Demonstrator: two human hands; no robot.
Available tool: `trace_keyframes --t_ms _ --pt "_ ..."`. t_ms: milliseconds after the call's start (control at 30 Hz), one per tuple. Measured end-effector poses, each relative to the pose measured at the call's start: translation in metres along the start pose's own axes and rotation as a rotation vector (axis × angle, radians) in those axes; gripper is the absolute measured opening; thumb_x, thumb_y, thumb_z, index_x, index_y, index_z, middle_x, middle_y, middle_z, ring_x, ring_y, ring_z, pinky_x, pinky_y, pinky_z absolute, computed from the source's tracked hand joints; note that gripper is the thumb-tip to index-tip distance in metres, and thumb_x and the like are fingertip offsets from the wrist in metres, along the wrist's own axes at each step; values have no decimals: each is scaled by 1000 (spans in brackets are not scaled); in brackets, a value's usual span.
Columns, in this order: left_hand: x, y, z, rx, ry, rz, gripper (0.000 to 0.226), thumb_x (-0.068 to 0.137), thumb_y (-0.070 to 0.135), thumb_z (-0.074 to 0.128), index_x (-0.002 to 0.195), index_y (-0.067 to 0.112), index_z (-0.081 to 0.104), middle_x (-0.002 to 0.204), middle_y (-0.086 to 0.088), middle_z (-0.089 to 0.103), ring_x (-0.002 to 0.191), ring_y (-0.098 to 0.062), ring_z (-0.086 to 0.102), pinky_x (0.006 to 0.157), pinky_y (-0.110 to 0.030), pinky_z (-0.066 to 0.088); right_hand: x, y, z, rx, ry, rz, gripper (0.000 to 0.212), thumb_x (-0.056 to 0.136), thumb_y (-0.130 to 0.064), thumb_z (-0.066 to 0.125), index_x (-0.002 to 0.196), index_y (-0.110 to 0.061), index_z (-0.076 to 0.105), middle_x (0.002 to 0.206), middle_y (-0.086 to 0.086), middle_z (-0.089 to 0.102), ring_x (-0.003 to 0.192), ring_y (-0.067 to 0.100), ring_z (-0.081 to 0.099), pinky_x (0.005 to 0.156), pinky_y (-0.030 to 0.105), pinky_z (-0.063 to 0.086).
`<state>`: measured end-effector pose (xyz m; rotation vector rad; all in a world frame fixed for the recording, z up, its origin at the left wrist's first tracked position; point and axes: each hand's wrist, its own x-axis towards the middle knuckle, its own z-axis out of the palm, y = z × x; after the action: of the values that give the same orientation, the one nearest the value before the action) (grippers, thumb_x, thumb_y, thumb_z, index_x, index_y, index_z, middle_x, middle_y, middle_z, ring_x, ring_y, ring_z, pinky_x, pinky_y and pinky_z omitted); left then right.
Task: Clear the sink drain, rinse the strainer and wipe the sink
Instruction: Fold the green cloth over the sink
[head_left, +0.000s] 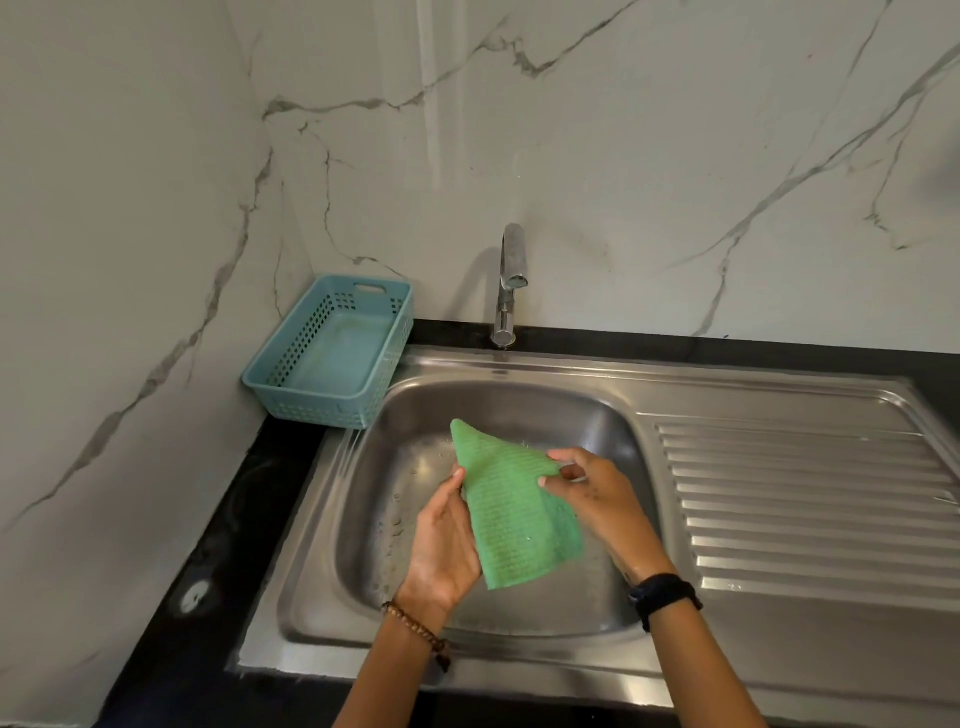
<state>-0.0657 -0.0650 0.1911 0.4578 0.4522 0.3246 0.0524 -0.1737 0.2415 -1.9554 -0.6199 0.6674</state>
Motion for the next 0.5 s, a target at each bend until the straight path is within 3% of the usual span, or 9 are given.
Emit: trace_keyframes --t_ms 200,300,400,500 --pt "6 2 -1 3 -54 15 48 78 24 56 126 15 51 110 -10 68 98 -25 67 78 -41 56 4 -5 3 -204 201 -12 15 78 -24 72 89 -17 65 81 -9 62 79 9 61 64 16 41" --pt "9 5 2 7 -89 33 41 78 18 54 119 18 54 108 -9 69 95 -25 68 75 -40 57 6 -10 4 -245 227 -41 10 79 -23 71 77 -18 63 78 -9 63 74 8 60 57 10 39" --pt "11 6 2 28 -71 35 42 75 12 54 117 17 54 106 -10 67 92 -25 67 71 -40 57 9 -13 1 24 125 -11 12 78 -13 72 76 -16 60 77 -1 66 66 10 63 63 18 52" --pt "11 4 -2 56 -46 -16 47 69 4 59 115 15 54 105 -11 64 93 -27 63 72 -41 56 14 -13 -6 347 -51 26 17 76 -7 73 87 -11 61 80 4 68 63 7 64 57 13 52"
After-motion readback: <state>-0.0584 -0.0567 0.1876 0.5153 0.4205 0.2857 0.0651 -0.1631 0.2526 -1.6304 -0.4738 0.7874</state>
